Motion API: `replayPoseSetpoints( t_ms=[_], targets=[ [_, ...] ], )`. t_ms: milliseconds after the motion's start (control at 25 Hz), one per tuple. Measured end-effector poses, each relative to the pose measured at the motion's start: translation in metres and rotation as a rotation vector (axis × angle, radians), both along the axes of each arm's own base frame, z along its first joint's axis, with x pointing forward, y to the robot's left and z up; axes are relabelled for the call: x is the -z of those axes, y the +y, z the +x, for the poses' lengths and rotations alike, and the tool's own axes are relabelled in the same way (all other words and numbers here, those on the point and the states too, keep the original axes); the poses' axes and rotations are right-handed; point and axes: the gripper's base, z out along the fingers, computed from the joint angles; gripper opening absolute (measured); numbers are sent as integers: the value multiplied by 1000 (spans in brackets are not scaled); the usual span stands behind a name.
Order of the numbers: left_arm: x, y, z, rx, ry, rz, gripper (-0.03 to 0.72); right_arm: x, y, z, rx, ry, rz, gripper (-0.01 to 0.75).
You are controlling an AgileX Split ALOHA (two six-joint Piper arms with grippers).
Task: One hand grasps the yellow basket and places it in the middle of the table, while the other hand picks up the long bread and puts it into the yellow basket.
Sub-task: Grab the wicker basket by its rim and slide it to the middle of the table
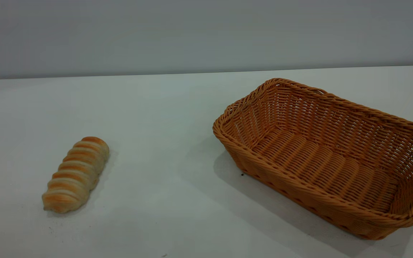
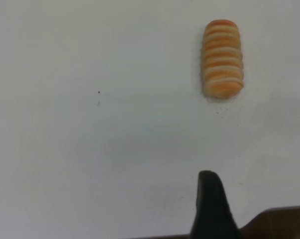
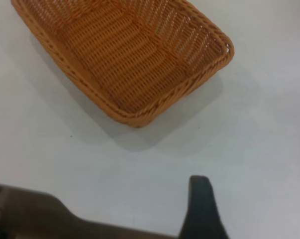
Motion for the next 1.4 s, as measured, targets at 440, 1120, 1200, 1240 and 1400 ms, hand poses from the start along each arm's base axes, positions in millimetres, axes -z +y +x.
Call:
replayPoseSetpoints(
  t_ms=[440, 1120, 1200, 1240, 1400],
  targets=[
    [0, 0, 0, 45, 0, 0, 545, 0, 0, 0, -1, 0, -1, 523],
    [2, -4, 36, 86, 242, 19, 545, -6, -3, 32, 38, 42, 96, 523],
    [2, -6, 51, 75, 310, 13, 545, -6, 1, 47, 47, 75, 99, 523],
    [0, -7, 60, 69, 321, 6, 545, -6, 4, 55, 48, 95, 104, 523],
    [-7, -12, 96, 40, 265, -46, 545, -4, 15, 90, 48, 168, 111, 523]
  ],
)
